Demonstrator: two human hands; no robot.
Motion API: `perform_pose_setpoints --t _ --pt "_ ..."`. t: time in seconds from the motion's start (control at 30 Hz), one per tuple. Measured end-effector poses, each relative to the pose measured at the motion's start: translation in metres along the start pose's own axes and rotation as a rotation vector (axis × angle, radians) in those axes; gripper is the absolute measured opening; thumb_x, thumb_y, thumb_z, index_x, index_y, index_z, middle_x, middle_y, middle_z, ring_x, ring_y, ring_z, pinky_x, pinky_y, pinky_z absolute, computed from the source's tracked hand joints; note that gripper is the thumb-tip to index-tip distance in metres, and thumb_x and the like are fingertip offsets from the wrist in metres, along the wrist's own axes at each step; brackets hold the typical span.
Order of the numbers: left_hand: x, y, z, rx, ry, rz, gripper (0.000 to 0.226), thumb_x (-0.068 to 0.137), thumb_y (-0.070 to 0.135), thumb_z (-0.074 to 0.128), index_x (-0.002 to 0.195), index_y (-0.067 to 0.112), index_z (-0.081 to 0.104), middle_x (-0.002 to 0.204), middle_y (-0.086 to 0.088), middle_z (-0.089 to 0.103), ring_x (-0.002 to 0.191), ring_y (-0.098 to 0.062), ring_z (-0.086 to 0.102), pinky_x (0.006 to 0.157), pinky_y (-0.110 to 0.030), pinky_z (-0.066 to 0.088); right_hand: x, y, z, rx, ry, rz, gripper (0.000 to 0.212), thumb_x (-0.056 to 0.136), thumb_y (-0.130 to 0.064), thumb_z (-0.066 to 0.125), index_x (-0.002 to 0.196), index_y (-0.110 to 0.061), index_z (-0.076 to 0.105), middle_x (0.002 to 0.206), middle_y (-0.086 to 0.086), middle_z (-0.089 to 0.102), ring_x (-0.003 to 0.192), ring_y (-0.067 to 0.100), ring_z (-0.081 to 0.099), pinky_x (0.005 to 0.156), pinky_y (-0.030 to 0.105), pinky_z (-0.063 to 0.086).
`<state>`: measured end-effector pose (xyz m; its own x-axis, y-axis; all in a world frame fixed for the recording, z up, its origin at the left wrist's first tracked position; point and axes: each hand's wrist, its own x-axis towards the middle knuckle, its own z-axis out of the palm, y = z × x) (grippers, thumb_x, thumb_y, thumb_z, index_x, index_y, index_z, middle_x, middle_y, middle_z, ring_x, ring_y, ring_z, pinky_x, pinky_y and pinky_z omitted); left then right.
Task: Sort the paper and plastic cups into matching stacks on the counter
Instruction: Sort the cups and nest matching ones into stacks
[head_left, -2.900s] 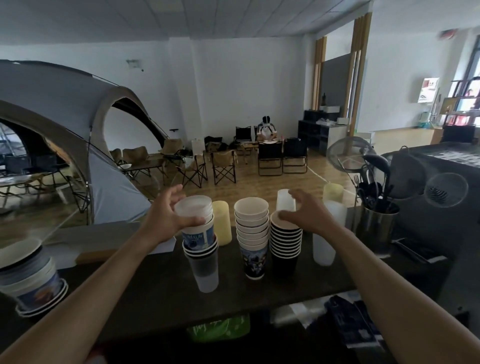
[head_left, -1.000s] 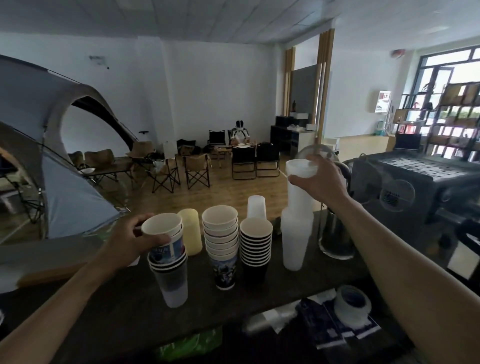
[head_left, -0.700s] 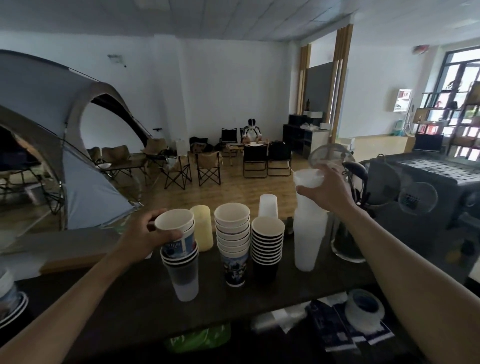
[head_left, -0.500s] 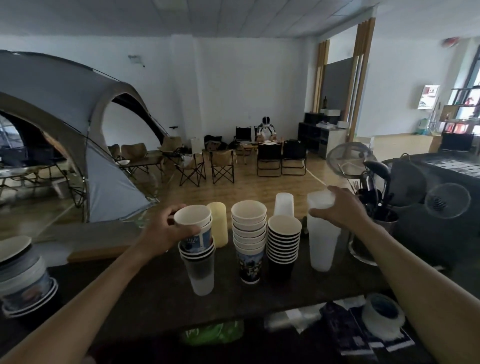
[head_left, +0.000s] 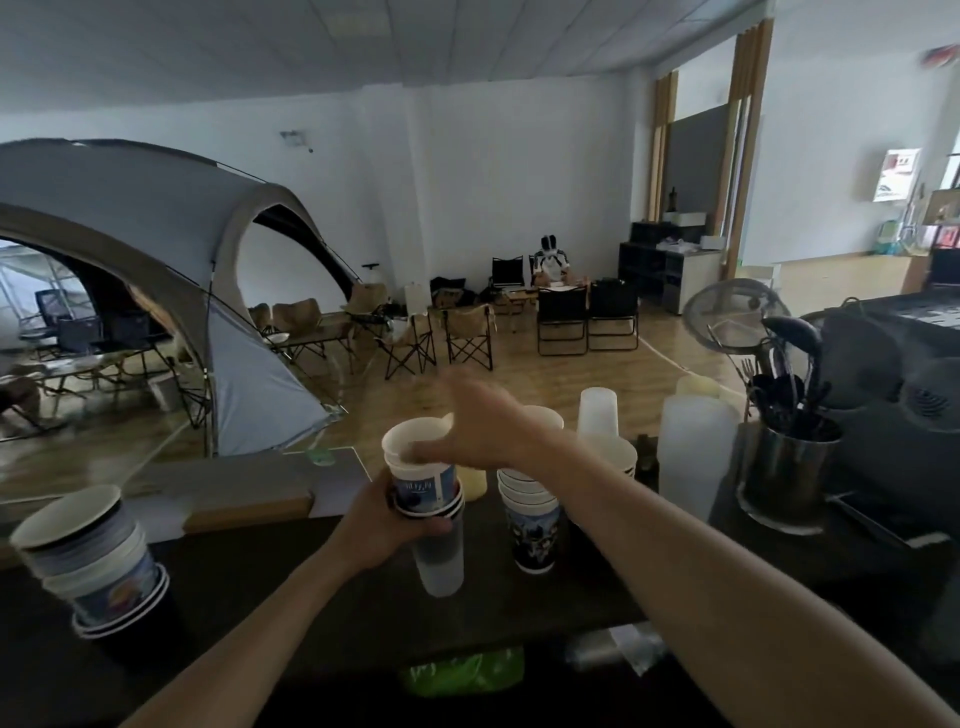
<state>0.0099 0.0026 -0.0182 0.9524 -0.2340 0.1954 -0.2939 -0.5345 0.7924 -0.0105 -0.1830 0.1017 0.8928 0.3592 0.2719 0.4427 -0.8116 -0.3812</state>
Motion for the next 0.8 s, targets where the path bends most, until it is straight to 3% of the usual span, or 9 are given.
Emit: perform_pose_setpoints --t 0.1,0.17,0.3,0.4,0.53,0.63,0.8 --pt "0.0 -0.009 0.003 0.035 0.012 -0.012 0.081 0.041 0.071 0.084 0.111 0.039 0.06 0.106 0.025 0.069 0.102 0.008 0.062 0.092 -0.03 0.053 0.016 -0.006 0.03 -0.096 -0.118 0.017 0.085 0.07 -0.058 0.078 0.136 -0.014 0.047 0.134 0.007 0.053 0.118 0.027 0.055 0.09 0.038 0.047" --pt "-0.001 -0.011 0.004 0.047 0.02 0.001 0.074 0.044 0.07 0.084 0.109 0.043 0.059 0.107 0.023 0.068 0.101 0.008 0.062 0.091 -0.028 0.053 0.019 -0.004 0.039 -0.088 -0.1 0.013 0.08 0.071 -0.05 0.08 0.137 -0.016 0.049 0.133 0.005 0.055 0.118 0.025 0.055 0.088 0.034 0.045" --pt "-0.002 -0.011 0.006 0.03 0.02 0.015 0.071 0.048 0.07 0.081 0.108 0.049 0.05 0.111 0.027 0.062 0.101 0.011 0.059 0.088 -0.022 0.051 0.021 -0.007 0.026 0.016 0.091 0.03 0.082 0.065 -0.049 0.082 0.137 -0.026 0.05 0.128 0.001 0.059 0.112 0.023 0.058 0.086 0.035 0.049" --pt "-0.002 -0.012 0.007 0.0 0.01 0.037 0.084 0.047 0.072 0.08 0.119 0.039 0.05 0.115 0.021 0.061 0.104 0.005 0.058 0.085 -0.022 0.053 0.02 -0.006 -0.025 0.086 0.273 0.015 0.087 0.065 -0.048 0.082 0.142 -0.03 0.043 0.126 -0.001 0.061 0.106 0.02 0.061 0.082 0.036 0.054" --pt "-0.001 -0.017 0.007 -0.031 0.005 0.051 0.092 0.047 0.07 0.081 0.124 0.034 0.048 0.118 0.017 0.06 0.108 0.0 0.057 0.082 -0.019 0.053 0.008 0.025 -0.089 0.005 0.473 0.084 0.093 0.065 -0.051 0.081 0.145 -0.031 0.039 0.134 0.0 0.057 0.11 0.021 0.057 0.084 0.034 0.047" --pt "0.0 -0.017 0.01 -0.048 0.005 0.048 0.084 0.049 0.063 0.083 0.12 0.039 0.045 0.117 0.017 0.058 0.107 0.004 0.056 0.08 -0.017 0.052 0.0 0.053 -0.094 -0.036 0.46 0.168 0.094 0.06 -0.056 0.078 0.144 -0.032 0.041 0.134 0.001 0.057 0.114 0.023 0.056 0.089 0.039 0.049" --pt "0.002 -0.021 0.013 -0.068 0.021 0.047 0.091 0.049 0.056 0.084 0.126 0.027 0.046 0.116 0.016 0.058 0.103 0.006 0.056 0.073 -0.011 0.05 -0.008 0.074 -0.058 -0.038 0.343 0.209 0.092 0.064 -0.052 0.081 0.143 -0.029 0.042 0.135 0.001 0.056 0.113 0.021 0.055 0.088 0.037 0.047"
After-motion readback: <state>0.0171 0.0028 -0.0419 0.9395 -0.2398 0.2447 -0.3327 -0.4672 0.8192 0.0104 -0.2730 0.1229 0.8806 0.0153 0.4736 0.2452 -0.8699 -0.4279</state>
